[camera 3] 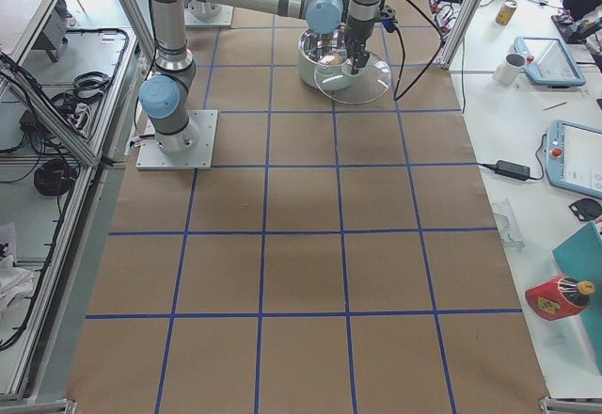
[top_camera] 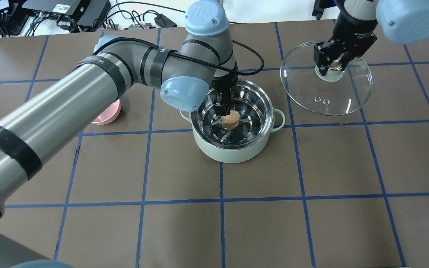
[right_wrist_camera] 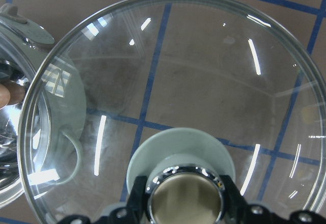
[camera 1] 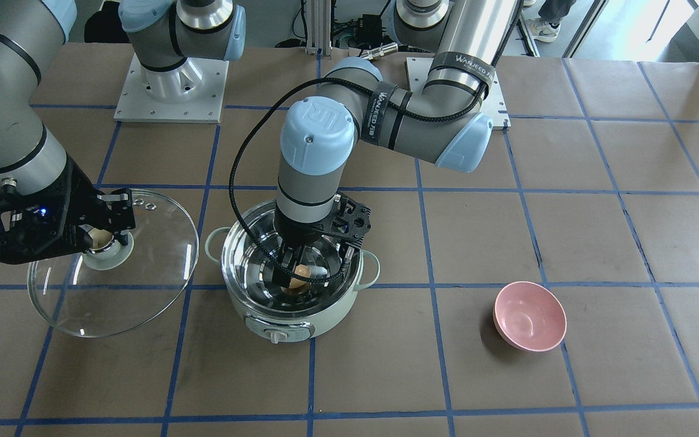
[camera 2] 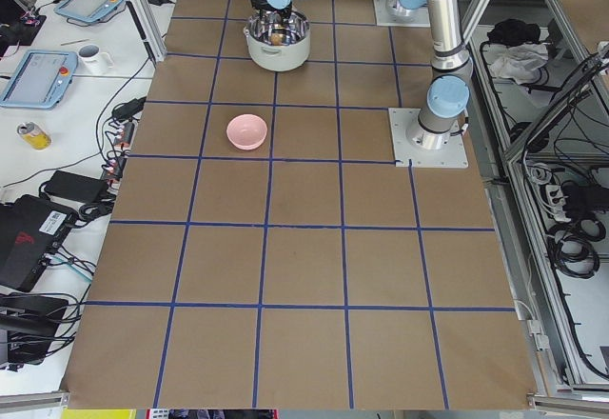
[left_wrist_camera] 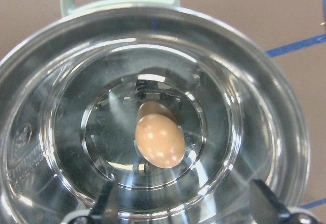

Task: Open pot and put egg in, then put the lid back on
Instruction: 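Raise the left gripper out of the pot and withdraw it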

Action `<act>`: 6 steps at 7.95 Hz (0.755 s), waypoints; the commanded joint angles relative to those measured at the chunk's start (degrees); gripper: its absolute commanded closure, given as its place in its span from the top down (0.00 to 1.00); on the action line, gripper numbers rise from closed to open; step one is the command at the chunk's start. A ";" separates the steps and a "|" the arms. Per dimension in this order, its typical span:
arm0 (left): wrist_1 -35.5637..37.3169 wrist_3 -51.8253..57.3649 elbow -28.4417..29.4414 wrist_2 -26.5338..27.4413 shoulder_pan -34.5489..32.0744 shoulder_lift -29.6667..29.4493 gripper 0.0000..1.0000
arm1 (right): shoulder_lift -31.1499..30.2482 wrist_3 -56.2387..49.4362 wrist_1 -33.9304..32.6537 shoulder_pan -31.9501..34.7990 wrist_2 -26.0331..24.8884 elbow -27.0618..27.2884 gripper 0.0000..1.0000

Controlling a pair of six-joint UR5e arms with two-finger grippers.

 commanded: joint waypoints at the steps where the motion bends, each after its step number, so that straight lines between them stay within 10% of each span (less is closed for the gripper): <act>1: -5.77 14.08 0.34 3.69 5.48 6.88 0.99 | 0.00 0.07 -0.04 0.00 -0.17 0.00 0.00; 6: -10.91 64.16 0.34 7.84 21.13 17.26 1.00 | 0.26 10.32 -0.73 6.91 0.18 -0.35 0.00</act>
